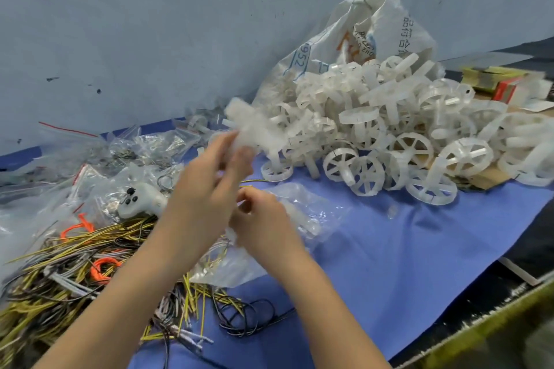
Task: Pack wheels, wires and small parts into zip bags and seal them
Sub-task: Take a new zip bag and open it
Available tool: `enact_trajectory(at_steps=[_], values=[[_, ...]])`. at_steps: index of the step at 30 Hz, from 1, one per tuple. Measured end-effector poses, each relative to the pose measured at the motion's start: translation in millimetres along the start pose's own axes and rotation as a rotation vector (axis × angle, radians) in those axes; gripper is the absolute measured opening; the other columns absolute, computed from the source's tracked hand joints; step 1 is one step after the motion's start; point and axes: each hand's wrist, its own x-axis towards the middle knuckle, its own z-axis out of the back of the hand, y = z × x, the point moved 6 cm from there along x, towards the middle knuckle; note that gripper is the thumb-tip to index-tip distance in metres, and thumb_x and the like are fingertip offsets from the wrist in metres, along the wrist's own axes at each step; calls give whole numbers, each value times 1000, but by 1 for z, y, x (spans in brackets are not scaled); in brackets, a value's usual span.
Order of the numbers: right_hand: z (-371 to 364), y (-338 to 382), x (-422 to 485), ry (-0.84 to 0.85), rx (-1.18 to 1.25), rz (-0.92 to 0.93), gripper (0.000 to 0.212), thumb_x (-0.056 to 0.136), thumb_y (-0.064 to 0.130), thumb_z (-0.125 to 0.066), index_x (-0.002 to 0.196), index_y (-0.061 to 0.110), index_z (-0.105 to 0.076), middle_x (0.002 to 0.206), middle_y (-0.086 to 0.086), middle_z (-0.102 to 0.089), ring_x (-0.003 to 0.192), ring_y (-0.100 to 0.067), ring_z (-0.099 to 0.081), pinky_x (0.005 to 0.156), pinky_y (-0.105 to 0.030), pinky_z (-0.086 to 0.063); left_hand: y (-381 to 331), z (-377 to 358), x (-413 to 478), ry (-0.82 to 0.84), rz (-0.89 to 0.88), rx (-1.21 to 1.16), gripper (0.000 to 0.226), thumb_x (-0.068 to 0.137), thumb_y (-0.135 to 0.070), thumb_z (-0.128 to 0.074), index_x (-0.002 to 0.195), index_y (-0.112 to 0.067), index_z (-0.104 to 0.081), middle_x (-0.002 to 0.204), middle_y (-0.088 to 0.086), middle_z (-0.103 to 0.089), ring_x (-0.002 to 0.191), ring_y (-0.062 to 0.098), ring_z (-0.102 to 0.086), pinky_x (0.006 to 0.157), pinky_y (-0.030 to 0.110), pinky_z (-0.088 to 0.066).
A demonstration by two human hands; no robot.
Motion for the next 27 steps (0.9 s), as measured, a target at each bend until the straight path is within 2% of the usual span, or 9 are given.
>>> enact_trajectory(at_steps=[4, 6, 9, 12, 16, 18, 21, 24, 27], values=[[3, 8, -6, -99, 23, 26, 20, 87, 43, -63, 78, 26, -62, 69, 14, -63, 66, -4, -59, 52, -20, -40, 42, 40, -65, 148, 264, -138, 30, 101, -47, -46, 88, -26, -63, 83, 3, -69, 72, 20, -69, 58, 16, -51], [-1, 11, -13, -119, -2, 40, 18, 87, 45, -67, 84, 27, -67, 78, 16, -67, 74, -1, -61, 59, -21, -46, 59, 43, -82, 289, 383, -179, 32, 100, -44, -46, 86, -21, -63, 80, 8, -68, 68, 27, -66, 60, 25, -52], [-11, 14, -26, -130, -32, 59, 18, 89, 46, -68, 88, 28, -69, 85, 14, -70, 80, -2, -63, 69, -28, -51, 58, 54, -94, 370, 420, -258, 37, 99, -50, -47, 82, -20, -61, 72, 3, -62, 59, 18, -58, 56, 31, -49], [-7, 15, -32, -205, -47, 81, 13, 92, 39, -64, 85, 29, -68, 82, 21, -67, 81, 2, -61, 68, -19, -48, 51, 63, -102, 409, 490, -365, 33, 97, -52, -51, 78, -28, -64, 69, -3, -56, 54, 14, -52, 55, 25, -46], [0, 20, -36, -270, -46, 100, 13, 92, 37, -63, 81, 33, -67, 82, 28, -64, 72, 3, -59, 62, -12, -41, 52, 69, -109, 467, 638, -398, 37, 97, -40, -49, 89, -6, -60, 72, 5, -50, 59, 21, -44, 61, 32, -39], [-1, 25, -41, -288, -71, 140, 13, 91, 38, -63, 79, 34, -66, 79, 24, -66, 71, 0, -59, 60, -14, -40, 54, 65, -108, 486, 674, -324, 38, 100, -37, -46, 94, -1, -55, 73, 7, -50, 59, 20, -43, 59, 30, -38], [-2, 32, -50, -322, -122, 225, 12, 92, 40, -63, 81, 33, -65, 77, 17, -65, 72, -5, -58, 61, -23, -43, 53, 50, -105, 511, 714, -257, 34, 105, -33, -40, 85, -9, -54, 60, 0, -51, 52, 17, -44, 49, 24, -39], [1, 39, -58, -373, -202, 299, 11, 93, 39, -64, 84, 32, -64, 77, 14, -62, 72, -8, -56, 62, -31, -46, 52, 33, -102, 515, 772, -299, 34, 106, -32, -38, 82, -10, -49, 50, -3, -47, 43, 15, -39, 43, 26, -33], [2, 44, -63, -370, -263, 342, 9, 93, 36, -65, 86, 30, -65, 78, 13, -61, 71, -9, -55, 63, -32, -46, 57, 23, -100, 456, 862, -419, 31, 105, -32, -41, 86, -9, -51, 57, 1, -47, 41, 13, -37, 38, 21, -29]])
